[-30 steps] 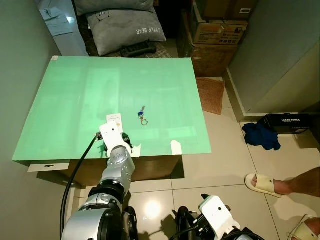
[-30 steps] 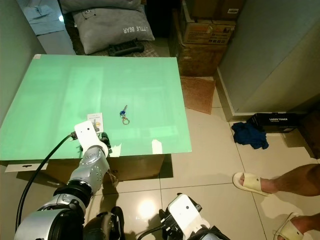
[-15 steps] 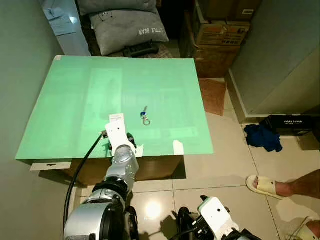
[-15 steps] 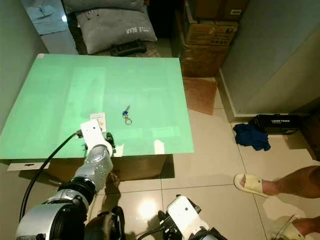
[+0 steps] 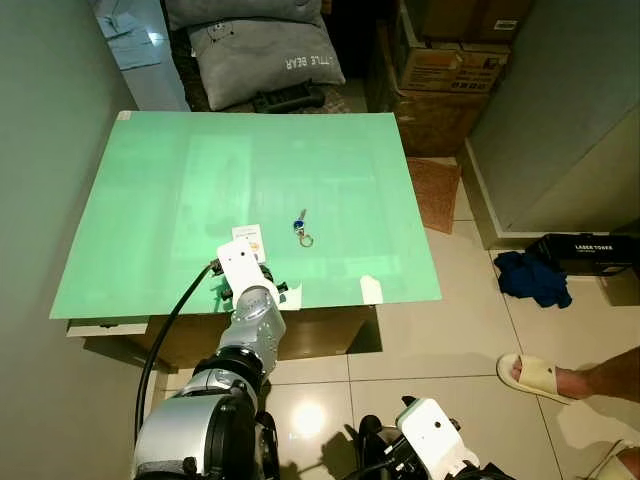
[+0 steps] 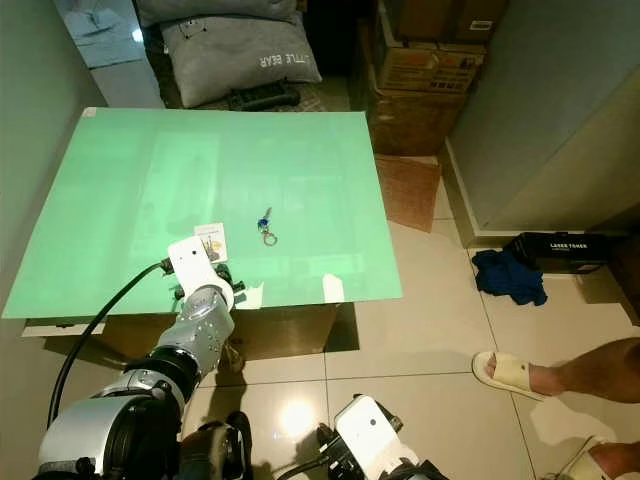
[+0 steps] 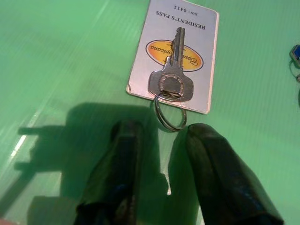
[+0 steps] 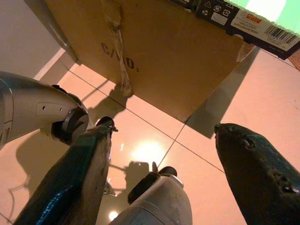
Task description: Hang keys on a hook
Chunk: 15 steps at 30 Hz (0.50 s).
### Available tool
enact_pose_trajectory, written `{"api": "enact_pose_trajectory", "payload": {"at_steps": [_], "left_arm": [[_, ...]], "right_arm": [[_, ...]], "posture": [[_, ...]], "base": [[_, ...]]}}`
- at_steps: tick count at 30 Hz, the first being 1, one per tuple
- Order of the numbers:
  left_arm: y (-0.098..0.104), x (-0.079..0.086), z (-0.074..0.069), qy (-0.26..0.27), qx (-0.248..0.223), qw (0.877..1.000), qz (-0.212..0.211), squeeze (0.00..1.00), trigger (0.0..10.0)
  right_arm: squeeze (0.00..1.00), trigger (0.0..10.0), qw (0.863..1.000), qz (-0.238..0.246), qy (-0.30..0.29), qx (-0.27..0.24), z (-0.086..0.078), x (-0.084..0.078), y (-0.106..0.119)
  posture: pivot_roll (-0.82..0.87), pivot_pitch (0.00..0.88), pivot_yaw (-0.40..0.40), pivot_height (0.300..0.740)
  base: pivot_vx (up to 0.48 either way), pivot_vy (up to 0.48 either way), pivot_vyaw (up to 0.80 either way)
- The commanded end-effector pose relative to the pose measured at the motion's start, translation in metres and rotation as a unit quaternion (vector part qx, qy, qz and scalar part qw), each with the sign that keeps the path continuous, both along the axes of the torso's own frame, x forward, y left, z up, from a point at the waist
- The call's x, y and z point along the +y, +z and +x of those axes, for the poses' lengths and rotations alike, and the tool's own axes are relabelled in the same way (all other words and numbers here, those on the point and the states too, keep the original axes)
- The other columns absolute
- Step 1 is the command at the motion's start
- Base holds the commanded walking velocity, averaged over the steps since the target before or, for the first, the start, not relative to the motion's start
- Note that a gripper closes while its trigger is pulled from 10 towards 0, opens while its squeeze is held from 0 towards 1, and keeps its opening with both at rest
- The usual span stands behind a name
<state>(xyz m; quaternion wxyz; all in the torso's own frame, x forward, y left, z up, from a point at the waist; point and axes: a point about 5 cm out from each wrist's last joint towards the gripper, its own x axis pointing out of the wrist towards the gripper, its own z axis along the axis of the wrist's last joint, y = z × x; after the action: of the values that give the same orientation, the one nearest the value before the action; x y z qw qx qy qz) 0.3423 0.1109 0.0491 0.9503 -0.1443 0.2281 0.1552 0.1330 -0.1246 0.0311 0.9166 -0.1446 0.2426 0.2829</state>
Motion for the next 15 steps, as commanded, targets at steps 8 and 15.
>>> {"api": "enact_pose_trajectory", "payload": {"at_steps": [8, 15], "left_arm": [[-0.014, -0.011, -0.01, -0.045, 0.03, 0.998, 0.02, 0.0, 0.0], [-0.003, -0.015, -0.003, -0.063, -0.006, 0.998, 0.03, 0.0, 0.0]], "right_arm": [[0.0, 10.0, 1.0, -0.002, -0.001, 0.01, -0.006, -0.001, 0.0], [0.0, 10.0, 1.0, -0.004, -0.001, 0.013, -0.008, -0.002, 0.0]], "posture": [[-0.27, 0.277, -0.013, 0.74], [-0.27, 0.277, -0.014, 0.74]], "base": [[0.0, 0.0, 0.0], [0.0, 0.0, 0.0]]}}
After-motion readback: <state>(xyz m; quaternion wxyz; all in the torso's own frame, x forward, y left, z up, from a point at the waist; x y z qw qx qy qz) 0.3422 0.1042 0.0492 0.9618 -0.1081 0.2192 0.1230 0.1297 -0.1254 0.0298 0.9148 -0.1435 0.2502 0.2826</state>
